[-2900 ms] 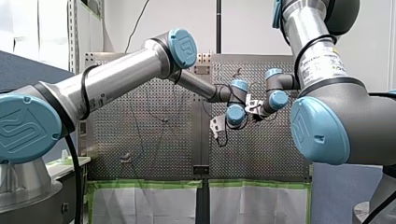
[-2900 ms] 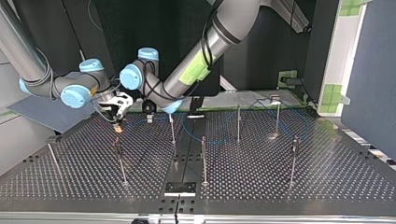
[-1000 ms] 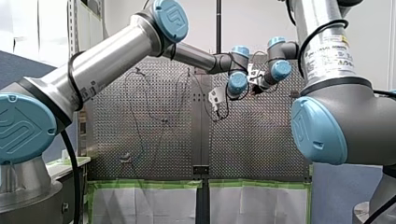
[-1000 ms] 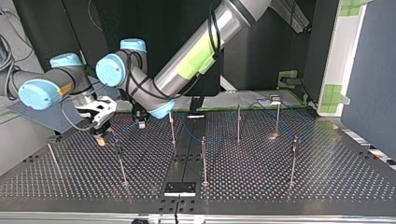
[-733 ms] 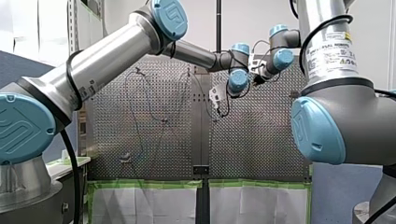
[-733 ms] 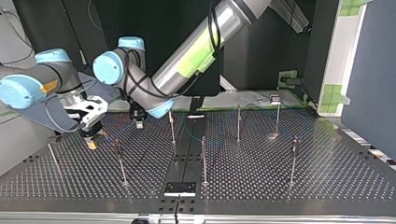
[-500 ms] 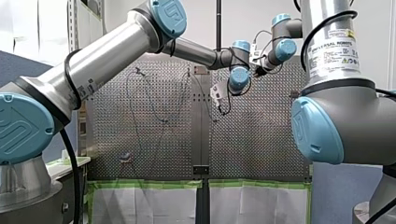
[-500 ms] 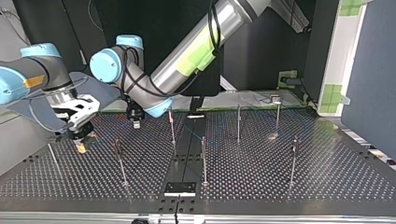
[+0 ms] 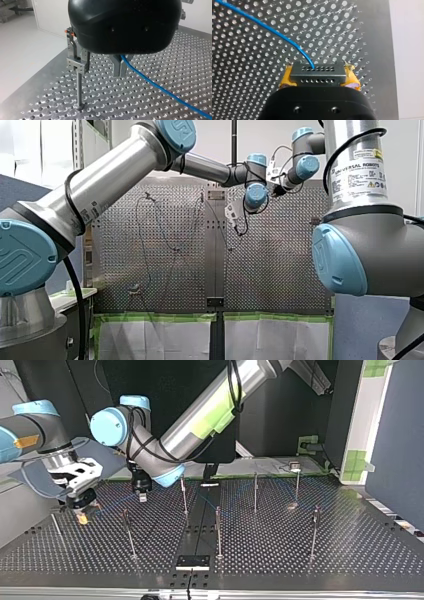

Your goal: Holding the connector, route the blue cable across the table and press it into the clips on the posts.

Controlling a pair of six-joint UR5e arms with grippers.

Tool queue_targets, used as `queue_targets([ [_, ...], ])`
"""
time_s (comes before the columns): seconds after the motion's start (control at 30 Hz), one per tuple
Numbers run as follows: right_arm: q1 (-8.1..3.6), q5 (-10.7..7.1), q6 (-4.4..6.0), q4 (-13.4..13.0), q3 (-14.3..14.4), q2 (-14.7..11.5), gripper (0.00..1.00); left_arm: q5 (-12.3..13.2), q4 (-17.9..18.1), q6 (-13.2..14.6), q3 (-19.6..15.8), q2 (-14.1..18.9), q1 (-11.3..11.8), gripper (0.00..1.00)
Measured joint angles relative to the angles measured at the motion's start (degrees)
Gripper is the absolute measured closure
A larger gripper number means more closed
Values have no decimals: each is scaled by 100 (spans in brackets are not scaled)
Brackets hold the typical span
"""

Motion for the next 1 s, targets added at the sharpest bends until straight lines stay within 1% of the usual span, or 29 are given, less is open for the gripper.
queue_targets([
  [0.13,18,-24,-29,-11,23,32,100,15,47,-43,0,7,91,100],
  [0.27,31,-124,-57,-29,27,66,100,152,211,73,0,7,237,100],
  [0.4,29,-246,-70,-62,28,92,100,234,347,151,0,15,315,100],
  [0.6,-23,-428,-61,-92,5,128,100,258,448,205,3,53,377,100],
  [0.8,-61,-525,-39,-100,-65,162,100,284,582,265,46,61,444,100],
  [1.0,-96,-604,-43,-104,-182,305,100,461,807,332,73,59,535,100],
])
